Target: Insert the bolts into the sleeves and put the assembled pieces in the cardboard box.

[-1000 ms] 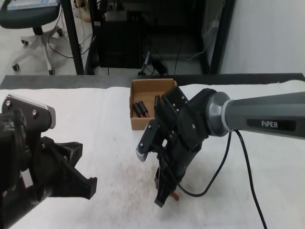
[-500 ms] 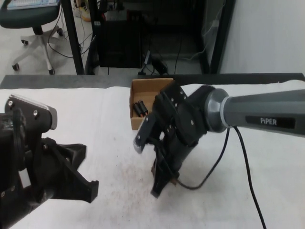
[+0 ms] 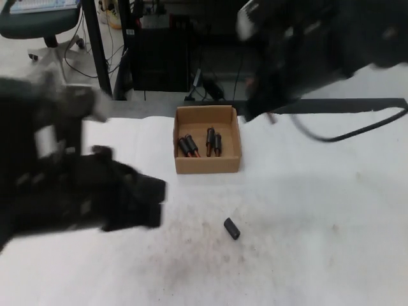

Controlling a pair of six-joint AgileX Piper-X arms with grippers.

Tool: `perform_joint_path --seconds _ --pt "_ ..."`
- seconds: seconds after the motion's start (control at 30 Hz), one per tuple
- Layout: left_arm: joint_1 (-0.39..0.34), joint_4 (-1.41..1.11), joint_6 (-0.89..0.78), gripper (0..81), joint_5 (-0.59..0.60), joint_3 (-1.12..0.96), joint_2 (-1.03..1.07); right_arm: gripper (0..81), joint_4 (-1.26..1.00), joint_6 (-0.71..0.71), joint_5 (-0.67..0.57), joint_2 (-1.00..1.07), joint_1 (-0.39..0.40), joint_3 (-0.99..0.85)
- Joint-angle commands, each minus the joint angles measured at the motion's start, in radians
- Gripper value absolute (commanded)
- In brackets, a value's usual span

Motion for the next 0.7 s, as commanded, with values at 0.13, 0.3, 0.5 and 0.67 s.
perform_joint_path --seconds 0.13,0.3,0.5,0.67 --pt "-0.106 0.009 -0.237 0.3 -0.079 -0.262 0.444 0.6 0.163 0.025 0.013 -0.163 -0.122 -0.007" --pt "-0.179 0.011 -0.363 0.3 -0.205 -0.425 0.668 0.6 0.213 0.025 0.013 -0.218 -0.166 -0.007" --pt "-0.238 0.075 -0.768 0.3 -0.196 -0.506 0.808 0.6 0.284 0.025 0.013 -0.248 -0.216 -0.007" --pt "-0.256 0.116 -0.914 0.3 -0.196 -0.506 0.832 0.6 0.339 0.025 0.007 -0.253 -0.260 -0.007"
